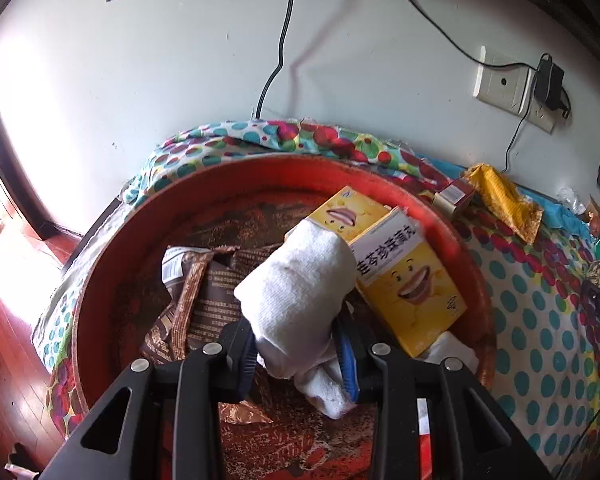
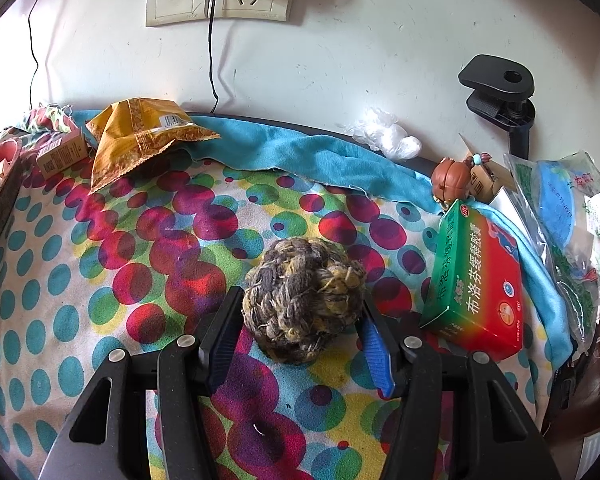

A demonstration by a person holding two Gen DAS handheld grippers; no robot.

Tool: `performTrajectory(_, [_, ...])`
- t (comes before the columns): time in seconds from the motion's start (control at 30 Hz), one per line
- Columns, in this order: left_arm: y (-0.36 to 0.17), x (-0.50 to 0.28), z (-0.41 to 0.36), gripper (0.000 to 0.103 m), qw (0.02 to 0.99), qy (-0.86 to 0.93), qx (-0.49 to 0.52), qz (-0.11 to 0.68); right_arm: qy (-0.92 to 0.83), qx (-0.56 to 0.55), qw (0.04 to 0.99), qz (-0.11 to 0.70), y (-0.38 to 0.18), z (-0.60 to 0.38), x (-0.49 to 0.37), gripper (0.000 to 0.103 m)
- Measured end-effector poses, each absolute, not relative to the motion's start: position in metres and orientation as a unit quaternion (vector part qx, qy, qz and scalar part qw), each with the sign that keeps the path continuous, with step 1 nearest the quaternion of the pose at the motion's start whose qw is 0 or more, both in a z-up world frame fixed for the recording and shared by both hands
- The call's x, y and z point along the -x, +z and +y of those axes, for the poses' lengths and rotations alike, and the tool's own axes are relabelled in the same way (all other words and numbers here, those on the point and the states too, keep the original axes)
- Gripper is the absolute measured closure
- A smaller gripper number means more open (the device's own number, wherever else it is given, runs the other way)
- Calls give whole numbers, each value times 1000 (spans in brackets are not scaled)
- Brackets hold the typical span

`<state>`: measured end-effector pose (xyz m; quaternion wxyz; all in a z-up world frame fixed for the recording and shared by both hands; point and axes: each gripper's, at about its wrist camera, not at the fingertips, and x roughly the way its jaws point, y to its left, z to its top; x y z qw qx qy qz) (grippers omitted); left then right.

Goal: Organize objects
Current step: 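Drop the white sock into the tray with the left gripper while the right holds the yarn ball, then carry the knitted yarn ball with the right gripper into the tray and release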

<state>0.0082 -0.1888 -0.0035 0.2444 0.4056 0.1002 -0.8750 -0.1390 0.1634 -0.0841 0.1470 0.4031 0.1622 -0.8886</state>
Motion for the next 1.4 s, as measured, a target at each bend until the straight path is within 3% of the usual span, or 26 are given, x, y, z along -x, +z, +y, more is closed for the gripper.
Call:
performTrajectory(0.4, [-17, -13, -222, 66, 259, -860, -416, 143, -889, -403, 147, 163, -84, 164, 140, 50])
performTrajectory(0.57, [-15, -17, -219, 53, 247, -858, -419, 166, -889, -402, 146, 165, -83, 163, 139, 50])
performTrajectory(0.83, [1, -46, -188, 47, 229, -889, -380, 112, -890, -396, 148, 170, -81, 161, 138, 53])
performTrajectory(1.2, [9, -58, -195, 44, 246, -895, -355, 113, -900, -379, 147, 156, -72, 157, 128, 53])
performTrajectory(1.4, [9, -62, -207, 44, 241, -894, -354, 133, -903, -353, 215, 119, -26, 114, 99, 53])
